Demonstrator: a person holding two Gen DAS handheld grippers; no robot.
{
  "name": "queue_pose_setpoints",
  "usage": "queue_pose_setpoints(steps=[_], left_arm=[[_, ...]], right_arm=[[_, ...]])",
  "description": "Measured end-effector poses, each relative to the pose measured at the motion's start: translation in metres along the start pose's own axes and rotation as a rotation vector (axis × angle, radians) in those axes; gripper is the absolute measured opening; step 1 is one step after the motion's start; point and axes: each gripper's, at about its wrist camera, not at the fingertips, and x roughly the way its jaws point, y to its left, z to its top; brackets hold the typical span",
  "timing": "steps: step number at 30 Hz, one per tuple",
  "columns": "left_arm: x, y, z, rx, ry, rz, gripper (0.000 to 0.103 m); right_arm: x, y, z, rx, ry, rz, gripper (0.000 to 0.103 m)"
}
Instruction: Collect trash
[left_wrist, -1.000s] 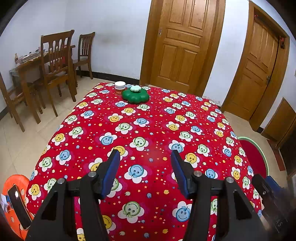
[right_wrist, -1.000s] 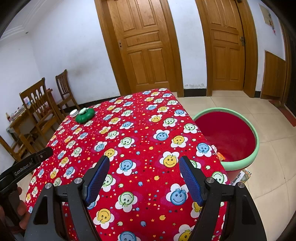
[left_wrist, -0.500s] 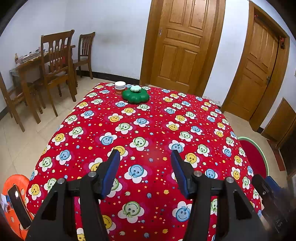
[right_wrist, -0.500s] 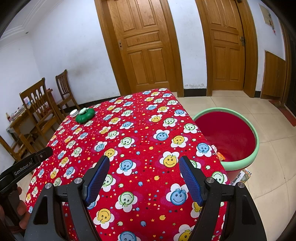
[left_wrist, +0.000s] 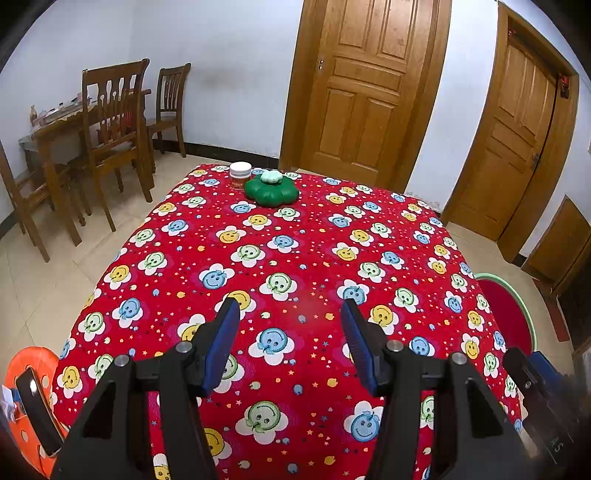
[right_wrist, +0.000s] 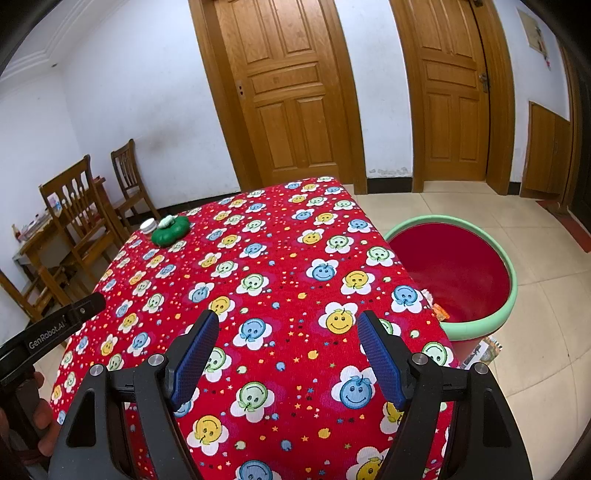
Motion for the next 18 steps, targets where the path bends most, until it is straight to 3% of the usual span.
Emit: queue_pose_setpoints(steps=[18], left_arm=[[-0.0028, -0.002, 0.0021, 0.003, -0.009, -0.001, 0.057]], right_arm=[[-0.0008, -0.0002, 0.0015, -0.001, -0.005, -0.001, 0.078]])
